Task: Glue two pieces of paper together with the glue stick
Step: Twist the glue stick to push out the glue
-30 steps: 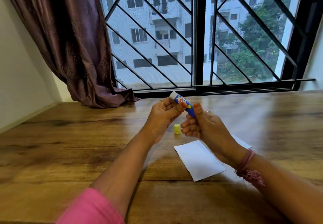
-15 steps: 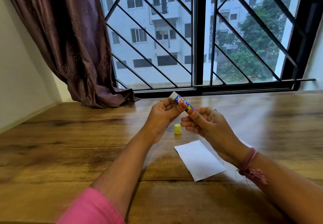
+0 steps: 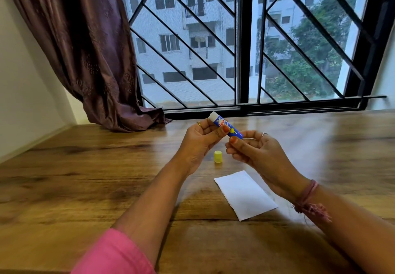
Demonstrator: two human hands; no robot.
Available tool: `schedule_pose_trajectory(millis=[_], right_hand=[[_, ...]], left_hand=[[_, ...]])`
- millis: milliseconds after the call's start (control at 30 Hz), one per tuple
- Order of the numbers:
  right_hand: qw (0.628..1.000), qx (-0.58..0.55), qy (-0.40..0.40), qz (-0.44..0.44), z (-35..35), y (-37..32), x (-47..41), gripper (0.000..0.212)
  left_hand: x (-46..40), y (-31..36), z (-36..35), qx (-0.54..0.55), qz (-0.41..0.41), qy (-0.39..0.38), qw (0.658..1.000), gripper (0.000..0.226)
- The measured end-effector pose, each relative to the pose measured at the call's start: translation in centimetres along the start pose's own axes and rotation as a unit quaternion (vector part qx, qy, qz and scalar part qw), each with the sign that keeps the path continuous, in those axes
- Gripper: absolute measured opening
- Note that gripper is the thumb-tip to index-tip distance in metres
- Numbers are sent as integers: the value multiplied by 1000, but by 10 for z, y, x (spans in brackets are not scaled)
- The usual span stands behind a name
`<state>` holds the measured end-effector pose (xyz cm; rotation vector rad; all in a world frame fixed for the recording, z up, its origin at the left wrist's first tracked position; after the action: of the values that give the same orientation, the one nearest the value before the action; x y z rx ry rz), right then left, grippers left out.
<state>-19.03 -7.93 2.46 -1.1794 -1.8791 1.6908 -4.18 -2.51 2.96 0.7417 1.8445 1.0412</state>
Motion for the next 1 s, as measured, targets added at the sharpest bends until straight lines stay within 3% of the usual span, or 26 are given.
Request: schedule_pose_trajectory(millis=[267, 433, 533, 800, 1000], right_hand=[[995, -10, -39, -95, -5, 4, 1, 48], [999, -31, -26, -32, -2, 0, 1, 50], [1000, -13, -17, -5, -1, 2, 0, 39], [992, -6, -42, -118, -1, 6, 0, 54], [997, -25, -42, -52, -1, 1, -1, 53]], left_hand=[[2, 1, -1, -6, -2, -15, 1000, 18], [3, 1, -1, -19, -2, -22, 1000, 19], [2, 0, 0, -19, 0, -16, 1000, 25], [2, 0, -2, -12, 8, -27, 1000, 18], [2, -1, 1, -24, 10, -23, 999, 20]])
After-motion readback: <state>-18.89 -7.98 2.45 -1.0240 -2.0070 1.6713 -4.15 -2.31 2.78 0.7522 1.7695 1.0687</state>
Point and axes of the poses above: each hand's wrist, its own x-axis away from the middle knuckle, its own z-axis out of the back of the hand, y = z × x, the point moved 3 cm from there along -x, towards the middle knuckle, and after that the axes turned 8 degrees about y, right-handed, at the moved point
